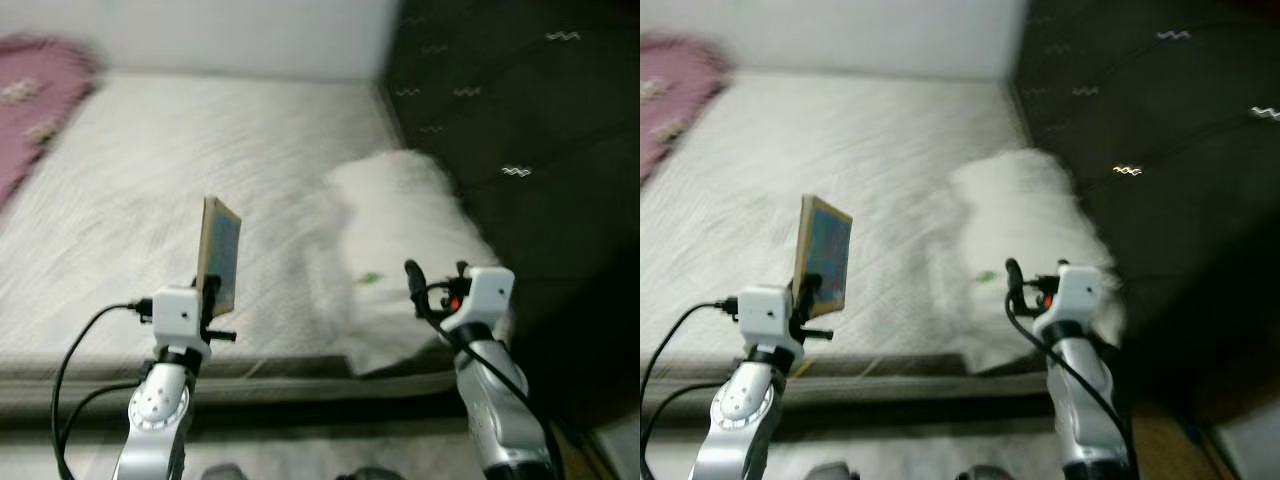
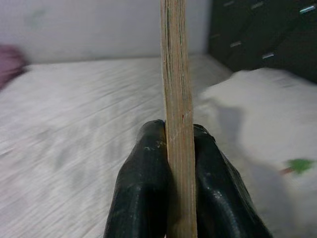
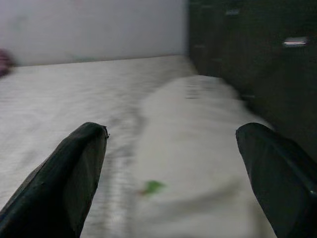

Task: Clean up the room

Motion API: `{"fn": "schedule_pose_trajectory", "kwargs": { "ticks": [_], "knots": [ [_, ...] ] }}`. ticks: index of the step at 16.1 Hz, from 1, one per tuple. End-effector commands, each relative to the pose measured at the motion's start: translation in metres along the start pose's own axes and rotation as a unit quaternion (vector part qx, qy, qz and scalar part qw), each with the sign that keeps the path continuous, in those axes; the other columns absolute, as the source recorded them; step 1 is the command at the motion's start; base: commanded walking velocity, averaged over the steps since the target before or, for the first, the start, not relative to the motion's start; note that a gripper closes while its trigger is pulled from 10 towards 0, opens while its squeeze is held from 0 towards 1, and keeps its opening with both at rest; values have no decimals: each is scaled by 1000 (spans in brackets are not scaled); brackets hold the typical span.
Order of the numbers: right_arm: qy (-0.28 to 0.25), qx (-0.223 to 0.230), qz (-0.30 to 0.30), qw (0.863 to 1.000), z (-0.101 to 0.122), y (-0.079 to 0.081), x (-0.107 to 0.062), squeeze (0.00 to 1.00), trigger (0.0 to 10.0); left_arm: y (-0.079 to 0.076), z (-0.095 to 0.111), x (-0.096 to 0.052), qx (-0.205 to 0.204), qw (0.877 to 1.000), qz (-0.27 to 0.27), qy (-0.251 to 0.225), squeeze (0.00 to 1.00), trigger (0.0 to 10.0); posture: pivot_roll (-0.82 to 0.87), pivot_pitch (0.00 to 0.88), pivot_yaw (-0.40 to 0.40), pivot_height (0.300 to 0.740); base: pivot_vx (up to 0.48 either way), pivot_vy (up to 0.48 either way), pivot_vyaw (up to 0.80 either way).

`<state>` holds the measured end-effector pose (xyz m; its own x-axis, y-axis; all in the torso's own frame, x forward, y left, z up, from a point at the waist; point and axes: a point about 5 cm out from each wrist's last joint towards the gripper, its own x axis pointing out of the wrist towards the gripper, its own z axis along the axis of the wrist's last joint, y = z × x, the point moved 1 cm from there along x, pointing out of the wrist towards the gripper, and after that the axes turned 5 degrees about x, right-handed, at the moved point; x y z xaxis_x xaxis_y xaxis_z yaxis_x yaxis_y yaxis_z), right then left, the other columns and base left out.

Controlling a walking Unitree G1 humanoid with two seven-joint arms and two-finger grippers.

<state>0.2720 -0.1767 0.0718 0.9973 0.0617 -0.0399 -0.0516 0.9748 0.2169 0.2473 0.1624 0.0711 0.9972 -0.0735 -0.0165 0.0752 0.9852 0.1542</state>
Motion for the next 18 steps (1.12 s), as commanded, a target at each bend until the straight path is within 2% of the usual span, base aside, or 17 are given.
{"fn": "schedule_pose_trajectory", "kwargs": {
  "ticks": [1,10,15,18],
  "knots": [
    [-13,-5,-2,1000,7,-2,1,0,10000,-6,9,2,-3,1000,-12,-25,0,10000,18,0,-49,740,307,0,0],
    [-7,-17,2,1000,5,-3,-1,0,10000,-8,7,-1,-8,999,-23,-20,0,10000,22,0,-53,740,297,0,0],
    [-4,-24,5,1000,4,-3,-1,0,10000,-8,5,-3,-8,1000,-24,-15,0,10000,25,0,-56,740,97,0,0],
    [-2,-28,5,1000,4,-3,-2,0,10000,-8,5,-4,-9,999,-28,-17,0,10000,25,0,-57,740,365,0,0]
  ]
}}
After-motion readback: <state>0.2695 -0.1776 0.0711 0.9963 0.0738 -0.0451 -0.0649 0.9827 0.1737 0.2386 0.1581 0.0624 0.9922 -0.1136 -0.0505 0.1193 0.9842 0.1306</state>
